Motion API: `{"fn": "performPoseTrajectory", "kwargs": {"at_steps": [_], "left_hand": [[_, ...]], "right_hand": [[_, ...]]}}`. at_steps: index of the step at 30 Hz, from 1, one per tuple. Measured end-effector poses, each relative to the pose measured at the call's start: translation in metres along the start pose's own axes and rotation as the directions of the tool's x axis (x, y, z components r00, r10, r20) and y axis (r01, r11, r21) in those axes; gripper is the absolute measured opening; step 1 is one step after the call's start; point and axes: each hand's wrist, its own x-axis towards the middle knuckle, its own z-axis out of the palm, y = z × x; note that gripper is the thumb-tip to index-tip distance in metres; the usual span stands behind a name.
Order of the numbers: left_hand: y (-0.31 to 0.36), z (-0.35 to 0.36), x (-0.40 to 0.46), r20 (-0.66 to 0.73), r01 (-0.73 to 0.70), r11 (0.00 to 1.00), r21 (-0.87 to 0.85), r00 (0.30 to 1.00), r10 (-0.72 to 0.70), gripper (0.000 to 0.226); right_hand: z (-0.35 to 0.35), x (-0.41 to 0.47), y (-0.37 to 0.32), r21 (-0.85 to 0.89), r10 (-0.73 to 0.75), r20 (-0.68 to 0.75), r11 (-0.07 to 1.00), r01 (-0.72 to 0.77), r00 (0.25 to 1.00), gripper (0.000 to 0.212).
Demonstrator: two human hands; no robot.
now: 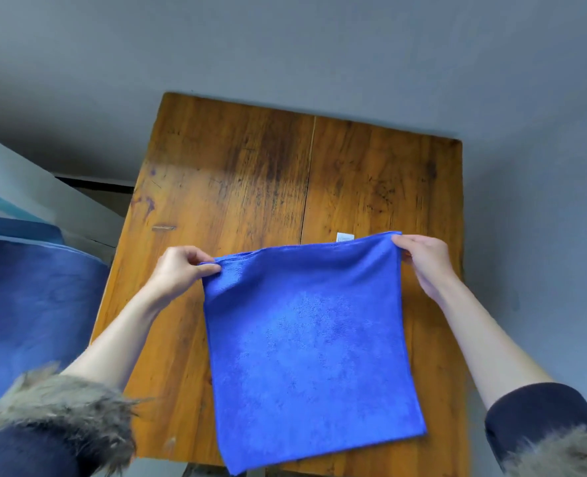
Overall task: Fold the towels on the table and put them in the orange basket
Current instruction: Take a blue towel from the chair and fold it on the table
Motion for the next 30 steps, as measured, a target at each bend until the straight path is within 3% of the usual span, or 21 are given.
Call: {"fn": "performPoseTrajectory", "kwargs": {"at_steps": [9, 14, 19, 23, 26, 30], "left_hand": [[0.074, -0.078, -0.050, -0.040, -0.249, 0.947, -0.201, 0.968, 0.246, 0.005], [0.123, -0.133, -0.073, -0.103, -0.432, 0.884, -0.181, 0.902, 0.420, 0.004], [0.163, -0.188, -0.101, -0.140, -0.626, 0.778, -0.046, 0.776, 0.615, 0.016], [0.178, -0.218, -0.124, -0.200, -0.684, 0.706, -0.186, 0.729, 0.654, 0.009], [0.183, -0.229, -0.137, -0.232, -0.704, 0.662, -0.256, 0.710, 0.665, 0.008], [0.189, -0.236, -0.143, -0.285, -0.696, 0.628, -0.349, 0.717, 0.636, 0.009]], "right_hand": [[-0.044, -0.064, -0.063, 0.271, -0.142, -0.037, 0.951, 0.147, 0.989, 0.010], [-0.056, -0.104, -0.116, 0.161, -0.365, -0.103, 0.912, 0.378, 0.925, 0.016], [-0.055, -0.148, -0.169, 0.084, -0.544, -0.205, 0.819, 0.568, 0.814, 0.020], [-0.053, -0.171, -0.193, 0.336, -0.541, -0.236, 0.734, 0.590, 0.807, 0.023], [-0.054, -0.187, -0.209, 0.575, -0.538, -0.167, 0.628, 0.525, 0.826, 0.038], [-0.059, -0.205, -0.226, 0.676, -0.604, -0.064, 0.560, 0.479, 0.795, 0.045]]}}
